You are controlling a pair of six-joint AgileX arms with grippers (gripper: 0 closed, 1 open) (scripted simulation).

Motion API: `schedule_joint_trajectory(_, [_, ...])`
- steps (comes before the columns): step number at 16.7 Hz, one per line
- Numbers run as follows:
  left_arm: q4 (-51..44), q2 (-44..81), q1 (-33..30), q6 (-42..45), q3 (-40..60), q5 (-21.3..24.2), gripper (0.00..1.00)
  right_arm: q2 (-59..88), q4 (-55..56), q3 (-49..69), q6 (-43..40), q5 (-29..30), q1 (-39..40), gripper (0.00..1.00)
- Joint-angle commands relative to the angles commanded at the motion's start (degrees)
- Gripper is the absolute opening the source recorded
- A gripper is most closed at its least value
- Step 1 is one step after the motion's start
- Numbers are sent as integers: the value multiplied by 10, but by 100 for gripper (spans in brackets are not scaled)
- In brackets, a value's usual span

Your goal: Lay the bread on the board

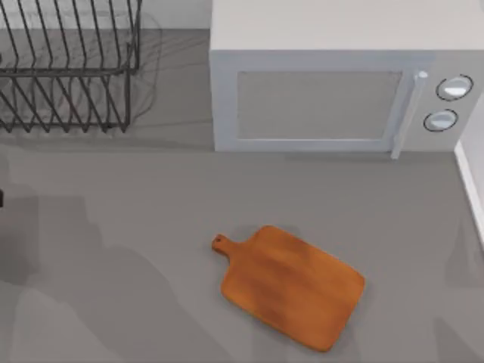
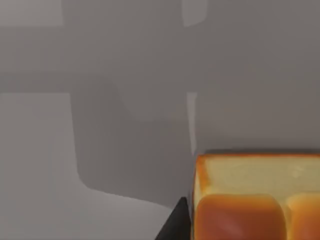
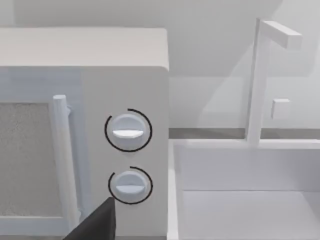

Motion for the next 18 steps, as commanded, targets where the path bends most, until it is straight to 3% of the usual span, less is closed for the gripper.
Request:
schedule_joint_trajectory(8, [-194,-66,-2,-1,117,-1,0,0,0,0,0,0,0,100])
schedule_joint_trajectory(15, [-210,-73,-4,-5,131,-1,0,0,0,0,0,0,0,100])
schedule_joint_trajectory(18, [-214,-62,-25,-52,142,-1,0,0,0,0,0,0,0,100])
